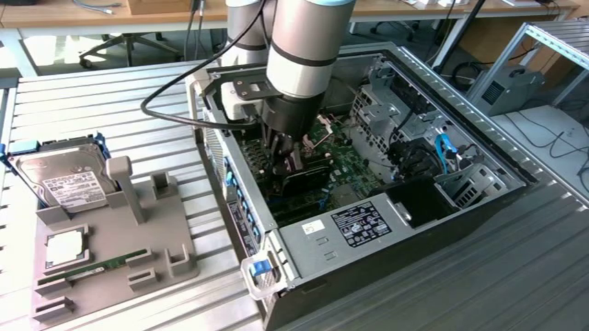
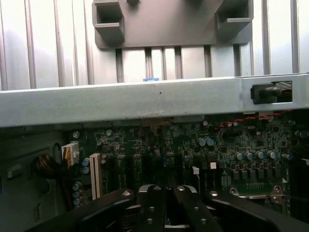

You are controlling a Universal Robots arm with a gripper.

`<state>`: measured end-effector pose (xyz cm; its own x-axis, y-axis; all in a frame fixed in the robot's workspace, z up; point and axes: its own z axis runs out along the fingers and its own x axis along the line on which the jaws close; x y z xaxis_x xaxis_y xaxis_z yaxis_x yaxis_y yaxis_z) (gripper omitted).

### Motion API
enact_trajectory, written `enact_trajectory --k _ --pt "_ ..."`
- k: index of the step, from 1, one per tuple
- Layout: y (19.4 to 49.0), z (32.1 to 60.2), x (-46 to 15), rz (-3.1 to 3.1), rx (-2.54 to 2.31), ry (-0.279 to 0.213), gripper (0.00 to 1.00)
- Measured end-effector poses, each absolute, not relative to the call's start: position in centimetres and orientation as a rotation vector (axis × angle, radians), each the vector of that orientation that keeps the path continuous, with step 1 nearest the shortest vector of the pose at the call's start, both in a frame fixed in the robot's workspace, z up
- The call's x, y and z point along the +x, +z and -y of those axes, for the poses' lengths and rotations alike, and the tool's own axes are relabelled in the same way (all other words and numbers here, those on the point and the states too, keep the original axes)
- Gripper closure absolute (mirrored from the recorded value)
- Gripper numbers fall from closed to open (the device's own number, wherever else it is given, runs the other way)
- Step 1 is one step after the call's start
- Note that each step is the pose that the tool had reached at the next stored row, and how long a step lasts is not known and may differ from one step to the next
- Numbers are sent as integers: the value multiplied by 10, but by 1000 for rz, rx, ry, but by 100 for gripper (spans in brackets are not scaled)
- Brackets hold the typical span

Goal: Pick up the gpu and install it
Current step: 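Press down on the gpu until it lock into place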

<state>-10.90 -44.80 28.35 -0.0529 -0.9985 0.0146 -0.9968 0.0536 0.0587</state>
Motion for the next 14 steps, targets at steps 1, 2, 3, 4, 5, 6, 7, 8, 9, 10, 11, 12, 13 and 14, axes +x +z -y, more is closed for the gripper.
enact_trajectory --k 1,2,3,4,5,6,7,8,9,10,11,12,13,14 --pt "286 448 -109 2242 2126 -50 89" --pt "289 448 -109 2243 2126 -51 89" --pt "290 448 -108 2243 2126 -51 89" --pt "291 448 -105 2243 2126 -52 89" --pt "292 448 -101 2243 2126 -54 89" --pt "292 448 -96 2241 2125 -57 89" --pt "292 448 -91 2241 2124 -59 89" --pt "292 448 -86 2240 2123 -62 89" --pt "292 448 -81 2238 2122 -66 89" --pt "293 448 -75 2237 2121 -69 89" --pt "293 448 -71 2236 2121 -71 89" --pt "293 448 -67 2235 2120 -74 89" --pt "293 448 -62 2234 2119 -76 89" --pt "293 448 -57 2233 2118 -78 89"
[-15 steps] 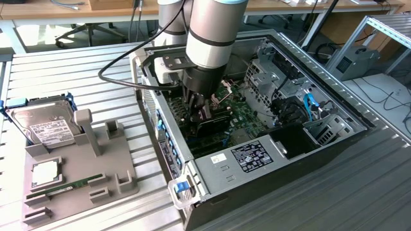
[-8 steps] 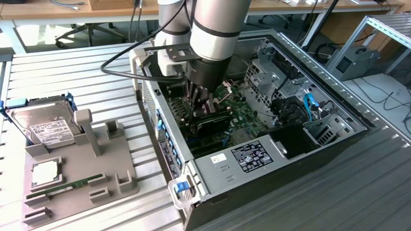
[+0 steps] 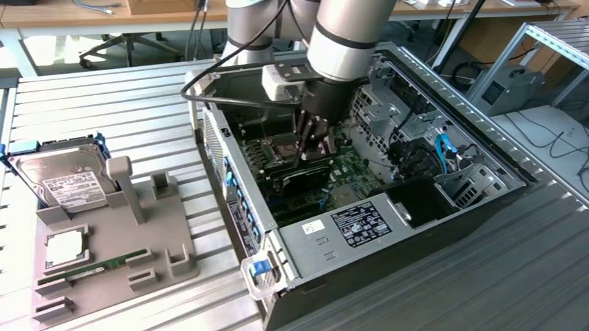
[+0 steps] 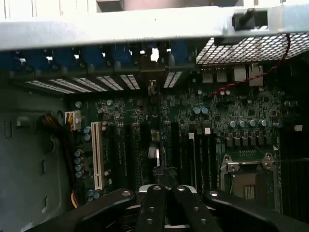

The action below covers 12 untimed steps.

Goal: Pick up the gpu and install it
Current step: 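Press down on the gpu until it lock into place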

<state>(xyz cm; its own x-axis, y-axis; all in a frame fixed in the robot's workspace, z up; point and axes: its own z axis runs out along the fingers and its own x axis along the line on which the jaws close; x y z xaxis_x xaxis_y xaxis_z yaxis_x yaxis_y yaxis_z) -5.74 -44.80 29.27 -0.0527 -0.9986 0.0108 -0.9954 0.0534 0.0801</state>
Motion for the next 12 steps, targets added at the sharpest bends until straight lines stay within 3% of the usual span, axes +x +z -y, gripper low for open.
enact_trajectory --k 12 --pt "294 448 -7 2224 2110 -113 89"
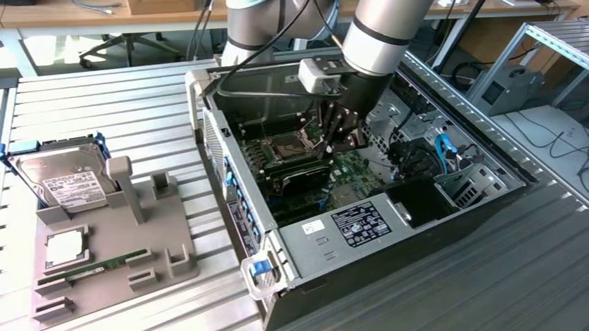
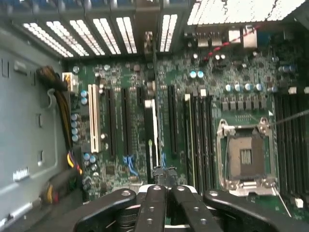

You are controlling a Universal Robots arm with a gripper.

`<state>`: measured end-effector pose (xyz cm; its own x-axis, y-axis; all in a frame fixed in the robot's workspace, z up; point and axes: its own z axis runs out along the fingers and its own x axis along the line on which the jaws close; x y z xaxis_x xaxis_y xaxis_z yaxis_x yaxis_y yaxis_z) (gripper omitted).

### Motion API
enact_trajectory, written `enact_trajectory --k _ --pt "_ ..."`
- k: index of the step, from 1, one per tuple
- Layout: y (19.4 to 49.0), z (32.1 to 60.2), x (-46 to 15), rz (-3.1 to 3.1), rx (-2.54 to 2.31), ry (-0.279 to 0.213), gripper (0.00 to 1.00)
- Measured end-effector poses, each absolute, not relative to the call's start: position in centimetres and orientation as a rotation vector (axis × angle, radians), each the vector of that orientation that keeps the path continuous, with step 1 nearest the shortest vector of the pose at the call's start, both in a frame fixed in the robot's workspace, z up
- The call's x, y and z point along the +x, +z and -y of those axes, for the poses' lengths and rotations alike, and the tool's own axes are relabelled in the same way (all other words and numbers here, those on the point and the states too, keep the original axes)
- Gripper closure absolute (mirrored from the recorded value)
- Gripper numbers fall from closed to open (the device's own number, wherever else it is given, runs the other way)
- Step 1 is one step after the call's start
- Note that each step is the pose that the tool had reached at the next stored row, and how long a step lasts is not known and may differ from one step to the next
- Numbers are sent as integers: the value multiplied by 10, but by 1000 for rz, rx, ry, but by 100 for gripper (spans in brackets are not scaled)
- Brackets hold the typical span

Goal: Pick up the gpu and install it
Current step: 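Press down on the gpu until it lock into place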

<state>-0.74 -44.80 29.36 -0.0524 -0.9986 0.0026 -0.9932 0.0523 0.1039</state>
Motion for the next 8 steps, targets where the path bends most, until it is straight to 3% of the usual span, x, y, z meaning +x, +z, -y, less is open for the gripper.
enact_trajectory --k 8 --pt "294 448 -4 2224 2111 -116 89"
